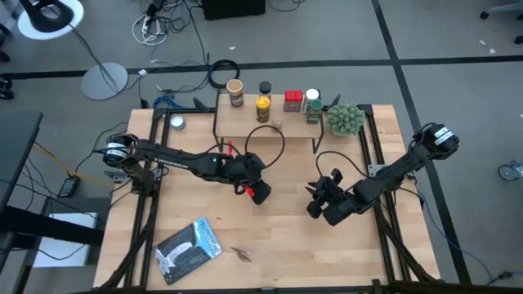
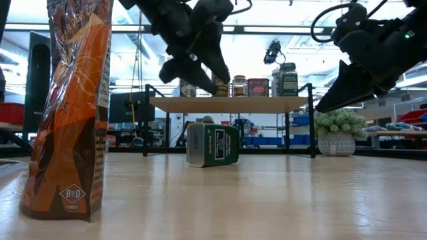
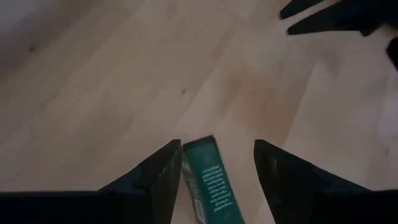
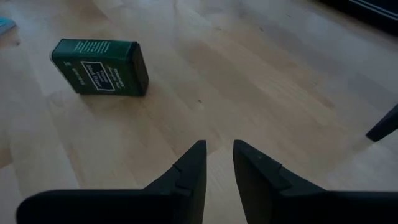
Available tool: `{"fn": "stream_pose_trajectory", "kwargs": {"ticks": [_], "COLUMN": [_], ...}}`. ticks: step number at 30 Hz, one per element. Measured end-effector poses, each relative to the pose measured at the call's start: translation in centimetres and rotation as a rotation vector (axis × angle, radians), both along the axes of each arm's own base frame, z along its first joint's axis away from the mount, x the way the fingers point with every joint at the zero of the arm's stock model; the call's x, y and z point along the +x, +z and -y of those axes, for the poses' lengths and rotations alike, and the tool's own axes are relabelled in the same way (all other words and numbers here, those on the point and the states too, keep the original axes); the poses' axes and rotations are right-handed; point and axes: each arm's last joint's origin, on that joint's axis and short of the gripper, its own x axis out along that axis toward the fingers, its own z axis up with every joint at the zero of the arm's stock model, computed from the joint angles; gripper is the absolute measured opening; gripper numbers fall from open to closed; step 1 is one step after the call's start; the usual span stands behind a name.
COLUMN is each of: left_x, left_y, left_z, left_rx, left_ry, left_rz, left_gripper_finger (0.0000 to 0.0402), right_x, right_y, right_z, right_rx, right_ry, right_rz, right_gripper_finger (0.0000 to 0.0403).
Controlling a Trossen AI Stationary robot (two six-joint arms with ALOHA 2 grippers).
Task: Shelf spices
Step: Put the green seasoning can on the shelf aligned with the other red seasoning can
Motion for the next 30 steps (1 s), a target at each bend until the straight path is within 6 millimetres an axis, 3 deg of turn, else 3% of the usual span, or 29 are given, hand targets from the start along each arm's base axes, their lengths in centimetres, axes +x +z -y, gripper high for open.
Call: {"fn": "stream_pose_trajectory", "kwargs": {"ticks": [9,30], "left_x": [1.1,1.9], "left_y": [1.2,2.3], "left_z": [0.0,0.4], "left_rx": [0.158,0.198], "left_ry": [-0.13,-0.15], "left_rz": [0.138,0.269], "left_gripper_finger": [0.0209,0.0209], "right_x": [0.0,0.0], "right_y": [0.0,0.0], "right_z": [0.0,0.0], "right_rx": [0.001,0.0], "right_ry": [0.0,0.001], "right_rz": [0.002,-0.001], "right_gripper_finger": [0.008,0.008]}}
